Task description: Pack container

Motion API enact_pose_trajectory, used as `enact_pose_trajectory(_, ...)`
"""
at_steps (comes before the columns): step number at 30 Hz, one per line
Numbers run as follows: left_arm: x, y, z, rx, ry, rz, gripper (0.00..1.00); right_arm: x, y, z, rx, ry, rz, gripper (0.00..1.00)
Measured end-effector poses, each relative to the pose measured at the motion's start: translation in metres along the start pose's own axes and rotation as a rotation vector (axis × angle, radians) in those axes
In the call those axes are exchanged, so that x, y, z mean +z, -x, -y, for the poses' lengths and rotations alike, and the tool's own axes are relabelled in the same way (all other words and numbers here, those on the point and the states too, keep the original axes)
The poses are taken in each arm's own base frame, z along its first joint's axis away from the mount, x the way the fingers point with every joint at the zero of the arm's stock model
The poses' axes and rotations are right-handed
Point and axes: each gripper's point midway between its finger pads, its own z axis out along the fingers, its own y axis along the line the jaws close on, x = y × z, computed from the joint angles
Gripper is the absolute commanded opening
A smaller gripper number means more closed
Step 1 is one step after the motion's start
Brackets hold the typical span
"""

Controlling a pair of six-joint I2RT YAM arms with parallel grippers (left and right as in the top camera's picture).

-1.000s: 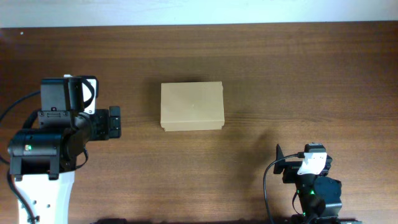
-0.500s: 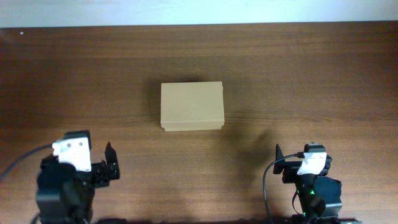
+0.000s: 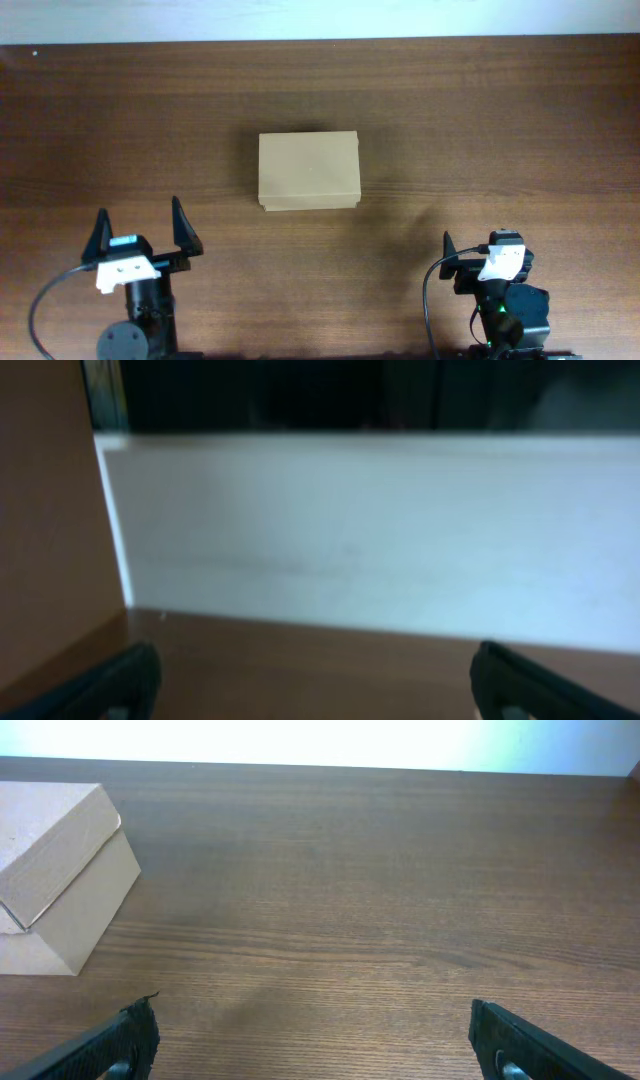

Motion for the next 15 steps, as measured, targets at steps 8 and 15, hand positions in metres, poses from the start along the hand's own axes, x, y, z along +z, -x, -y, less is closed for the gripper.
enact_pose_trajectory(8, -0.006, -0.04, 0.007, -0.001, -0.033, -0.023, 1.0, 0.0, 0.0, 0.0, 0.0, 0.0, 0.0, 0.99)
enact_pose_trajectory(15, -0.005, -0.064, 0.009, 0.008, -0.037, -0.067, 0.99, 0.0, 0.0, 0.0, 0.0, 0.0, 0.0, 0.99)
